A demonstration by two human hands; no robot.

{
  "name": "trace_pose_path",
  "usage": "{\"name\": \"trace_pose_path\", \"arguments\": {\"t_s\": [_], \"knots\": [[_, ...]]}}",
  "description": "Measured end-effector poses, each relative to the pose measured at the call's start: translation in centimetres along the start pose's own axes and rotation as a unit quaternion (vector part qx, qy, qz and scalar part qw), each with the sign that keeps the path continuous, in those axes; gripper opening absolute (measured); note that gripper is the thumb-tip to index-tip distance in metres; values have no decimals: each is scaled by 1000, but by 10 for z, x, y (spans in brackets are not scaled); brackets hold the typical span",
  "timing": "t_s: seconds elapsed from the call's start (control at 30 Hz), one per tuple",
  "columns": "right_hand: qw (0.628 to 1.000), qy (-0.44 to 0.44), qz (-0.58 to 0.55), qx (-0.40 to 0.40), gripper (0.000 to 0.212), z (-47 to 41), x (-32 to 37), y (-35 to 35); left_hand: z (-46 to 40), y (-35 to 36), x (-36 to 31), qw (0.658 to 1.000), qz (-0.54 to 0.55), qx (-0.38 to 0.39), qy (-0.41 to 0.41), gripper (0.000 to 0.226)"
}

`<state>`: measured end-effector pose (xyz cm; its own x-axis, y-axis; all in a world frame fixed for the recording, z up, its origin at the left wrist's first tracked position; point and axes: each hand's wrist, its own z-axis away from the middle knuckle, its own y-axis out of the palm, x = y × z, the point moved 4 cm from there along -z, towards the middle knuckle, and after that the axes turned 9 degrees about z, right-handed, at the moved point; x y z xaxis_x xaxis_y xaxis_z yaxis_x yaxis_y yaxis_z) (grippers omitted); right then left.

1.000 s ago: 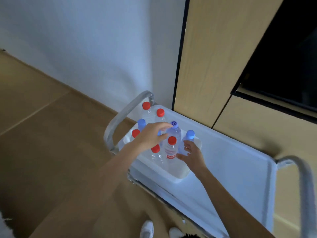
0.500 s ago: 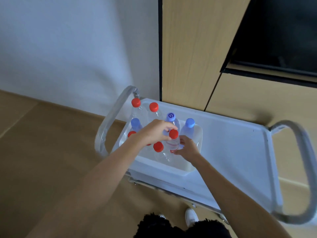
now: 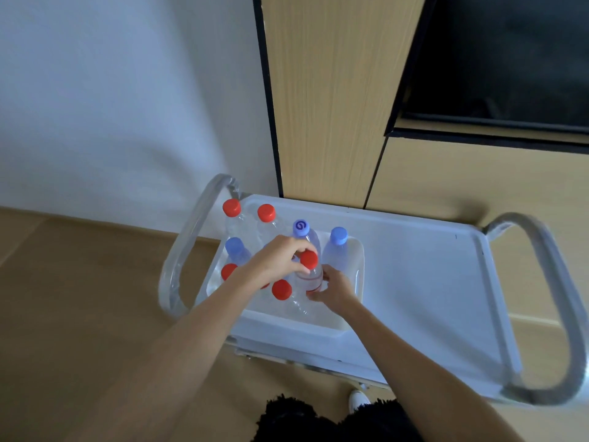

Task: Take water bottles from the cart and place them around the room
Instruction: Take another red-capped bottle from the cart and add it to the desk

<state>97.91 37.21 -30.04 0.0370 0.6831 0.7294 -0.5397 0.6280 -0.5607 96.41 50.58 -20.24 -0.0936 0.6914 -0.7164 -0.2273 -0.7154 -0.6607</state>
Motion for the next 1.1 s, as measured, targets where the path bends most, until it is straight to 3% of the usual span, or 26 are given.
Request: {"name": "trace_pose_path", "arguments": {"t_s": [0.23,0.53,0.77,1.1], "knots": [[1000,-24,-4,-4,54,6,2,-15,4,-6,-17,999,-7,-2,31,29],[995,-70,-65,-22,56,25,11,-51,13,-40,-66,981,162,-84,71,33],[985,-103,-109,-90,64,59,12,-84,19,-61,-111,948,280,-92,119,36],[956,-93,-129,-247,57,109,8,-122,16,-42,-162,900,390,-68,183,36]]}}
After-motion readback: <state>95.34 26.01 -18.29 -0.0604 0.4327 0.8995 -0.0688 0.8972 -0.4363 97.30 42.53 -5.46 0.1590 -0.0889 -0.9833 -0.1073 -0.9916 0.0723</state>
